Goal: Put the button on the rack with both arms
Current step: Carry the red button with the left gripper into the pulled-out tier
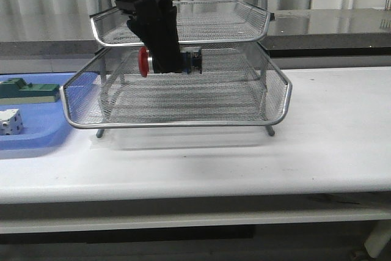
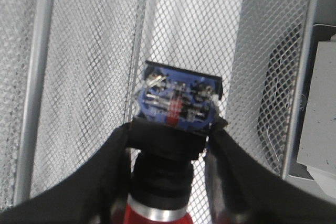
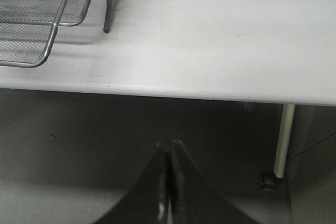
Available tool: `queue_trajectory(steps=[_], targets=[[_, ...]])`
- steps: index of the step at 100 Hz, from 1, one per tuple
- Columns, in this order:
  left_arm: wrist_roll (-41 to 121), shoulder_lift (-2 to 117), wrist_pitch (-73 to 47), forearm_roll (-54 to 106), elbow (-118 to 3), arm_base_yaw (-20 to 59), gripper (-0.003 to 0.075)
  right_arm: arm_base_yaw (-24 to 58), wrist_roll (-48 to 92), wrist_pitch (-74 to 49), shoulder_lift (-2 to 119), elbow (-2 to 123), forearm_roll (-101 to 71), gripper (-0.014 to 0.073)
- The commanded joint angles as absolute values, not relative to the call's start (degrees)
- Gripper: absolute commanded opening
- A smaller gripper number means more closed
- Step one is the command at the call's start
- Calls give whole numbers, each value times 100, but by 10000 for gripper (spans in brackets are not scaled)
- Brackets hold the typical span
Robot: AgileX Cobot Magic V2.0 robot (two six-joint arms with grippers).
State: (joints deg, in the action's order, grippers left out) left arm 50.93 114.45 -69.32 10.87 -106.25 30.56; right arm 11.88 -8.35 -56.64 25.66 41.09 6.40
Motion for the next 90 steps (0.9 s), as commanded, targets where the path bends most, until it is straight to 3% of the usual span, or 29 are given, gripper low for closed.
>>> queue_trajectory(steps=[1, 9, 21, 41, 47, 90], targets=[[5042, 11212, -6759, 1178, -10780, 3090, -19, 1170, -821, -5319, 2591, 4298, 741, -71], [5042, 11261, -6759, 1178, -10780, 3090, -10, 1170, -821, -5319, 2591, 4298, 741, -71], [5042, 11269, -6759, 1178, -10780, 3090, 71, 1170, -821, -5319, 2591, 4298, 741, -71], [5042, 11269, -6784, 1178, -10780, 3090, 340, 1170, -821, -5319, 2591, 4298, 741, -71], [5042, 11269, -6784, 1178, -10780, 3090, 388, 1170, -821, -5319, 2591, 4298, 741, -71], [5038, 11269, -7004, 1192, -10902, 3090, 408, 1170, -821, -5319, 2591, 4298, 741, -71]])
